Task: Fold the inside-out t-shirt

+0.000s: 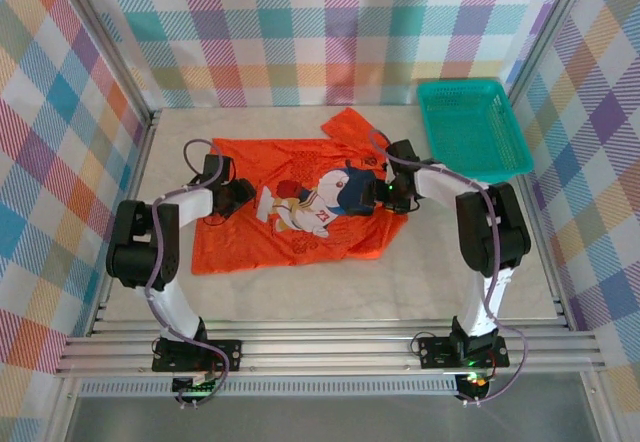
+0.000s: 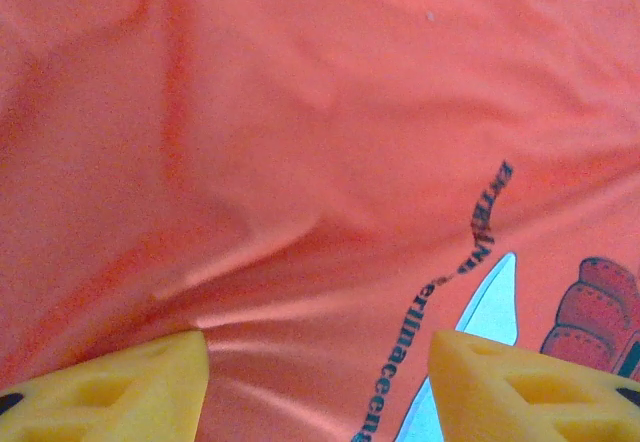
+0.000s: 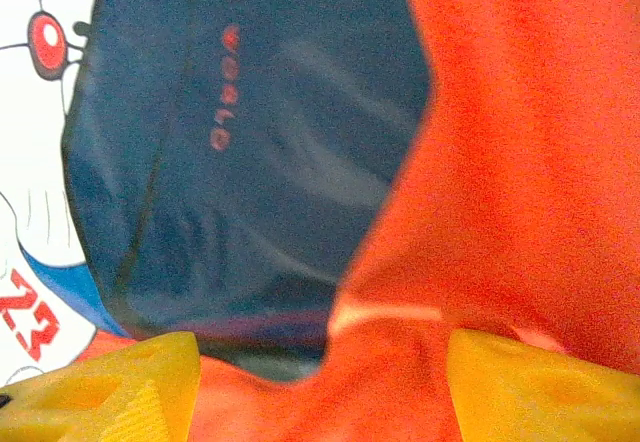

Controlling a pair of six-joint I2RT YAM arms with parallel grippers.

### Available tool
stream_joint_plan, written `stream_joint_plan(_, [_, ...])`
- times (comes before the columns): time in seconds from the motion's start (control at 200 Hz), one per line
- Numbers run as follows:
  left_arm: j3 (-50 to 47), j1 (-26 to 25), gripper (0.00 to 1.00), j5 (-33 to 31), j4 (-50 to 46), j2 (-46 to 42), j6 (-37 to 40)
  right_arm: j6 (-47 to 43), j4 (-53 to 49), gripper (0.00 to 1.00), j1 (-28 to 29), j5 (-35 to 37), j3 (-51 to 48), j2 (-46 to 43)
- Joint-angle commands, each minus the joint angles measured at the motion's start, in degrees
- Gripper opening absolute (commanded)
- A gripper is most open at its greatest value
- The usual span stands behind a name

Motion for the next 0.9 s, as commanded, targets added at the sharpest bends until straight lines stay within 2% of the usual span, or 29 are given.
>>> stream_joint_plan(0.0, [-0.58, -2.83, 0.62, -3.88, -6.55, -7.61, 4.54, -1.0, -4.41, 0.67, -0.27, -0.14, -2.71, -6.93])
stream_joint_plan(0.165, [4.62, -15.46, 0.62, -3.1, -14.68, -13.58, 13.63, 2.89, -1.96, 0.65, -0.15, -4.28, -14.22, -18.86])
stream_joint_plan(0.24, [7.03, -22.11, 0.64, 0.35, -16.6, -13.74, 18.04, 4.48, -1.52, 0.62, -0.28, -4.87, -18.31, -22.66])
stream_joint_plan(0.36, [9.46, -30.35, 0.67, 9.42, -16.15, -10.58, 20.34, 6.1, -1.48, 0.56, -1.4, -4.06, -23.45, -27.61])
stream_joint_plan(0.495, [13.88, -38.04, 0.68, 10.61, -17.58, -4.0, 24.73, 6.45, -1.57, 0.5, -3.85, -4.36, -27.1, -30.82])
stream_joint_plan(0.66, [19.58, -42.2, 0.67, 8.37, -20.94, 3.84, 29.42, 6.25, -2.26, 0.49, -4.37, -5.25, -28.49, -31.82])
stream_joint_plan(0.895, [26.58, -42.94, 0.66, 4.01, -25.73, 13.06, 32.52, 6.55, -1.65, 0.49, -4.62, -7.25, -29.23, -32.82])
